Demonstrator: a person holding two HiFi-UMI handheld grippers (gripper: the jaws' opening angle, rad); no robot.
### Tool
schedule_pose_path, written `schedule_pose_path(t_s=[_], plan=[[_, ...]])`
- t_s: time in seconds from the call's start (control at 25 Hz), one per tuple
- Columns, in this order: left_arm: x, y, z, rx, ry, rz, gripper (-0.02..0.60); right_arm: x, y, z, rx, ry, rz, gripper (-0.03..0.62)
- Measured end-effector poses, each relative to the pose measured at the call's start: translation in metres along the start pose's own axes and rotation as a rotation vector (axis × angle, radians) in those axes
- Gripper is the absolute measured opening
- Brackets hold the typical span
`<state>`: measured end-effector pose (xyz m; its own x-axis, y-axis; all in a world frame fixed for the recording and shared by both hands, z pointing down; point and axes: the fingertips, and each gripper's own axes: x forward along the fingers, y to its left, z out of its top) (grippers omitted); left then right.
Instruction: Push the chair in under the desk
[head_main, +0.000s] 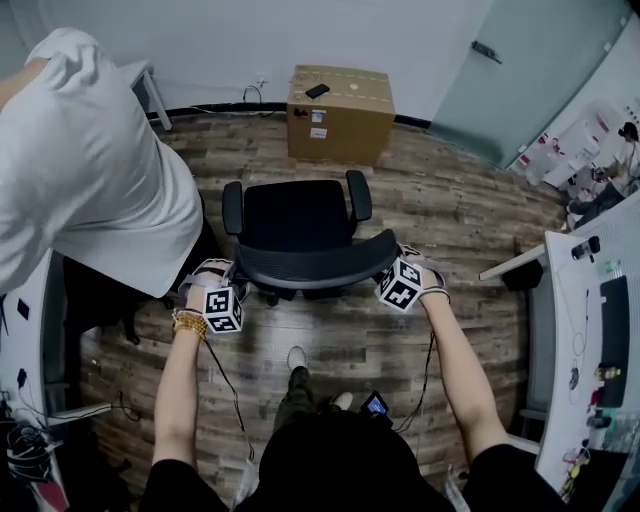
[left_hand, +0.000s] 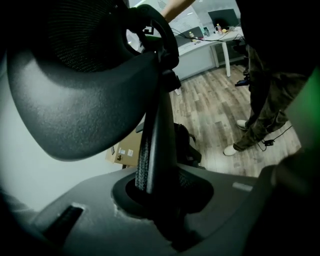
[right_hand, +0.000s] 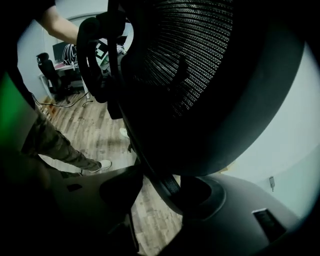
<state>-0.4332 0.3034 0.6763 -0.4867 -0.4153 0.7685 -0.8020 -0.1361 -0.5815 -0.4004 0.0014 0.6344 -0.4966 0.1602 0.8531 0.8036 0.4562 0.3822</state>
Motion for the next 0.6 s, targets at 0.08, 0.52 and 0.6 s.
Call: schedule_pose_path(t_s=[0.08,0.52,0.6], plan=[[-0.005,-0.01,0.011,-0.006,-0.024,0.008,0.086,-0.006,0.005,-0.008,-0.009,-0.001,0.004,0.238],[-0.029,-0.063,0.062,-0.046,-0.063,0.013,0.089,-0.042,0.043,-0.053,-0.037,-0.013,0.009,0.239],[-0.032,-0.07,0.069,-0.042,-0.068,0.01,0.091,-0.05,0.052,-0.061,-0.036,-0.016,0.001,0.238]])
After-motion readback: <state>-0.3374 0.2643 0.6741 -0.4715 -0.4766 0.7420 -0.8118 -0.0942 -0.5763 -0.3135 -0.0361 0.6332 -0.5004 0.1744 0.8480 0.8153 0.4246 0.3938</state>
